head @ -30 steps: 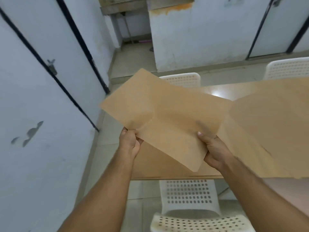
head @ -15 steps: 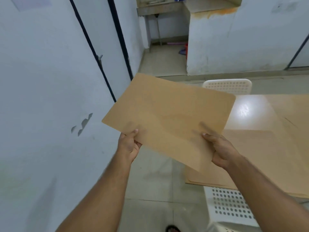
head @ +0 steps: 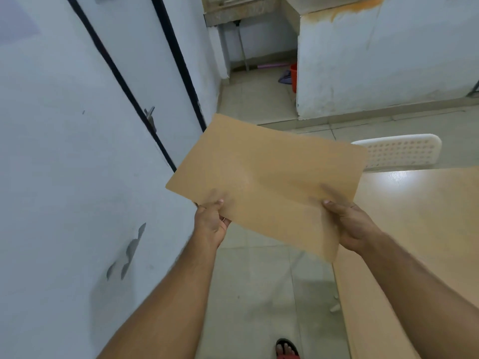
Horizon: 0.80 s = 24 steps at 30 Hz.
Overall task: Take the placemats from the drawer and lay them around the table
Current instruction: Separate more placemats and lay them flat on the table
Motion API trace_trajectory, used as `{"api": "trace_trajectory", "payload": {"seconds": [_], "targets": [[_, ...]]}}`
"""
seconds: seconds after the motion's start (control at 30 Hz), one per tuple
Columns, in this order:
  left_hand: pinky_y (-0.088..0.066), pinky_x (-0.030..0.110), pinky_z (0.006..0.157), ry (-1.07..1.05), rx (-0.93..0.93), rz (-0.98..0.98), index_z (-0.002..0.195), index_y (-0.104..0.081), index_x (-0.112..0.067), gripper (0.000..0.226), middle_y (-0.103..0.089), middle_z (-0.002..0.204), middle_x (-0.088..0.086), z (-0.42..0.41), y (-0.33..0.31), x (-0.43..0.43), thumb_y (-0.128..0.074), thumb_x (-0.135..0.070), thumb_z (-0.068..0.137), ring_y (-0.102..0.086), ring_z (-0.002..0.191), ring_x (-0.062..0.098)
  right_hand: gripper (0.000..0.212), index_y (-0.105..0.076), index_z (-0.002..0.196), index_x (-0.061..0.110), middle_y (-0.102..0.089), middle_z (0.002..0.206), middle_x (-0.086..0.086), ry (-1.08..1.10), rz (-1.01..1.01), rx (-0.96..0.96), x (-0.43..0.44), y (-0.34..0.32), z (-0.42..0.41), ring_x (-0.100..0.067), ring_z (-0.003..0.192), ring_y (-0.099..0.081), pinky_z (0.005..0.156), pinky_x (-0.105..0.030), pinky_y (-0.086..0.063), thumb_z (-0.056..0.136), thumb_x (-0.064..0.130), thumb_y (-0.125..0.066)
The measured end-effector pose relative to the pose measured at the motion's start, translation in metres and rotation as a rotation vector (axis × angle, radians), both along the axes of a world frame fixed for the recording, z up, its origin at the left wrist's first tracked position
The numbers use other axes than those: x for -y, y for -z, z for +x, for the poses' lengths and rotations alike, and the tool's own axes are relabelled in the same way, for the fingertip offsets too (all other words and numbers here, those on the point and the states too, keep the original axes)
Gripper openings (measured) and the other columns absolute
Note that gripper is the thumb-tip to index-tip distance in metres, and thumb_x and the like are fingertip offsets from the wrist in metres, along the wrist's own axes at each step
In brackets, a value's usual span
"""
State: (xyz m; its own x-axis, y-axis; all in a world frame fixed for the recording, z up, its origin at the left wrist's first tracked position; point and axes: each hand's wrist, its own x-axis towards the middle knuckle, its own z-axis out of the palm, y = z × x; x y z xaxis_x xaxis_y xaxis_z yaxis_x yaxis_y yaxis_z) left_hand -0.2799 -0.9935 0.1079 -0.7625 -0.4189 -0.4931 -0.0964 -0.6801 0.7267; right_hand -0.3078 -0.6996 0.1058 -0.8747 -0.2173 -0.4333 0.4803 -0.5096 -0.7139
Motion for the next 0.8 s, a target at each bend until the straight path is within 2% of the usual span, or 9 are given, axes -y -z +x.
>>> {"api": "trace_trajectory", "payload": {"seconds": [0.13, 0.27, 0.43, 0.57, 0.67, 0.73, 0.8], "targets": [[-0.061, 0.041, 0.081, 0.066, 0.021, -0.014, 0.135, -0.058, -0.009, 0.041, -0.070, 0.123, 0.015, -0.077, 0.001, 0.017, -0.053, 0.005, 0.097, -0.072, 0.100, 0.027, 0.032, -0.068, 0.123, 0.018, -0.075, 0.112, -0.009, 0.077, 0.011, 0.013, 0.016, 0.003, -0.053, -0.018, 0.092, -0.074, 0.072, -0.031, -0.061, 0.097, 0.004, -0.054], [-0.062, 0.038, 0.075, 0.142, 0.040, -0.018, 0.137, -0.057, -0.008, 0.042, -0.068, 0.127, 0.016, -0.153, 0.014, 0.031, -0.053, 0.006, 0.097, -0.069, 0.108, 0.029, 0.030, -0.070, 0.120, 0.017, -0.074, 0.113, -0.008, 0.151, 0.053, 0.040, 0.030, 0.009, -0.104, -0.019, 0.091, -0.073, 0.071, -0.031, -0.061, 0.097, 0.004, -0.054], [-0.063, 0.036, 0.068, 0.288, 0.037, 0.002, 0.136, -0.056, -0.005, 0.042, -0.066, 0.126, 0.018, -0.260, 0.025, 0.034, -0.052, 0.007, 0.096, -0.070, 0.095, 0.026, 0.034, -0.069, 0.122, 0.021, -0.076, 0.109, -0.007, 0.288, 0.068, 0.039, 0.041, 0.013, -0.169, -0.019, 0.093, -0.073, 0.075, -0.032, -0.061, 0.098, 0.003, -0.053], [-0.061, 0.032, 0.056, 0.436, 0.076, 0.025, 0.133, -0.055, -0.001, 0.039, -0.066, 0.125, 0.020, -0.346, 0.025, 0.020, -0.052, 0.009, 0.096, -0.070, 0.090, 0.026, 0.030, -0.070, 0.116, 0.020, -0.077, 0.105, -0.007, 0.442, 0.085, 0.063, 0.043, 0.007, -0.209, -0.019, 0.086, -0.074, 0.073, -0.032, -0.062, 0.099, 0.004, -0.052], [-0.060, 0.031, 0.053, 0.585, 0.073, 0.028, 0.121, -0.059, -0.003, 0.030, -0.068, 0.115, 0.019, -0.405, 0.020, -0.004, -0.052, 0.010, 0.095, -0.070, 0.084, 0.025, 0.028, -0.069, 0.114, 0.019, -0.077, 0.100, -0.005, 0.568, 0.077, 0.067, 0.034, 0.003, -0.233, -0.020, 0.078, -0.075, 0.064, -0.030, -0.061, 0.099, 0.004, -0.051], [-0.060, 0.031, 0.054, 0.685, 0.081, 0.022, 0.116, -0.061, -0.005, 0.028, -0.070, 0.108, 0.016, -0.444, 0.017, -0.024, -0.054, 0.009, 0.094, -0.070, 0.084, 0.025, 0.029, -0.069, 0.115, 0.020, -0.078, 0.100, -0.005, 0.639, 0.078, 0.061, 0.025, 0.003, -0.245, -0.019, 0.077, -0.075, 0.063, -0.029, -0.061, 0.100, 0.005, -0.050], [-0.059, 0.030, 0.056, 0.784, 0.094, 0.022, 0.120, -0.062, -0.006, 0.030, -0.072, 0.106, 0.013, -0.478, 0.017, -0.047, -0.056, 0.006, 0.093, -0.070, 0.087, 0.023, 0.030, -0.069, 0.116, 0.022, -0.077, 0.104, -0.005, 0.706, 0.078, 0.054, 0.011, 0.006, -0.255, -0.018, 0.079, -0.075, 0.067, -0.030, -0.061, 0.100, 0.006, -0.050]]}}
